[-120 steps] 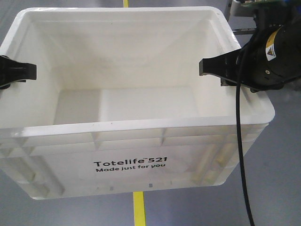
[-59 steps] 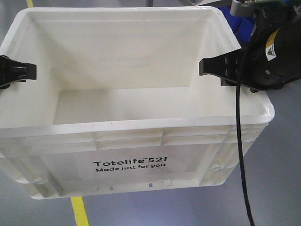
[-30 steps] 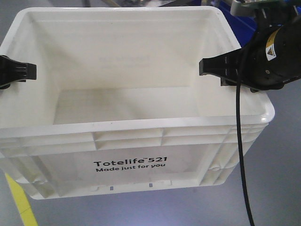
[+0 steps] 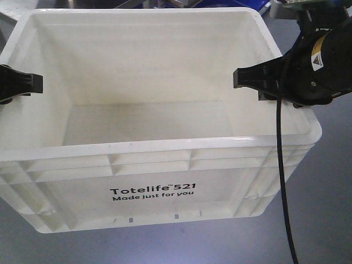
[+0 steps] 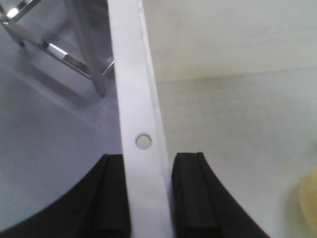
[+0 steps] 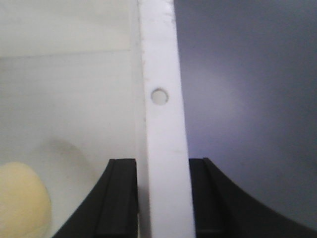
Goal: Place moving items into box and shelve
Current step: 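Hold the tote rims with both grippers while driving along the shelf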
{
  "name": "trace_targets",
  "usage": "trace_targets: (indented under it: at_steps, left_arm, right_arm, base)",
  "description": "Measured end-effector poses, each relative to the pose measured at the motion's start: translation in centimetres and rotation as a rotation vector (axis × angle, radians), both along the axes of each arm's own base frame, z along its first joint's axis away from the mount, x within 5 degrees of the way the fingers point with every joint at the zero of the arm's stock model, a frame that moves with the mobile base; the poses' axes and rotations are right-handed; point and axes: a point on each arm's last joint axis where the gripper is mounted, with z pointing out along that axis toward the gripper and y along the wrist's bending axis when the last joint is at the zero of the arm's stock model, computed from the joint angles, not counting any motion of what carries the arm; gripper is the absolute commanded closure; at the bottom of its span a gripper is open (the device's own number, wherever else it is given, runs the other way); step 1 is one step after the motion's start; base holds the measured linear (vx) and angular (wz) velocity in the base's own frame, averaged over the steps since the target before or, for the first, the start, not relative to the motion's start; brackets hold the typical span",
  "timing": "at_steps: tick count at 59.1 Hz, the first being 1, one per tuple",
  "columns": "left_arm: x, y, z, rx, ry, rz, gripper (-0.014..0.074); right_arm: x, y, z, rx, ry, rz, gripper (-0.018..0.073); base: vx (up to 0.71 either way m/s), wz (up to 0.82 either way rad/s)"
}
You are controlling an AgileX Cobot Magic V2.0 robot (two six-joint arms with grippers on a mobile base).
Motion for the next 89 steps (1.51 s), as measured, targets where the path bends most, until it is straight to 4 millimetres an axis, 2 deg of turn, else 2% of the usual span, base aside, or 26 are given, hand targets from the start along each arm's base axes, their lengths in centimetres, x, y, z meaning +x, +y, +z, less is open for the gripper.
trace_targets:
  at_steps: [46,89]
  left_arm:
    - [0.0,0.0,0.0,-0.001,0.0,0.001,0.0428]
    - [0.0,0.0,0.0,-0.001,0.0,0.001,0.0428]
  right_arm:
    - [0.0,0.0,0.0,0.0,0.0,0.0,0.0449]
    - [0.0,0.0,0.0,0.0,0.001,0.0,0.0449]
  base:
    - [0.16,-0.54]
    - [0.23,-0.35]
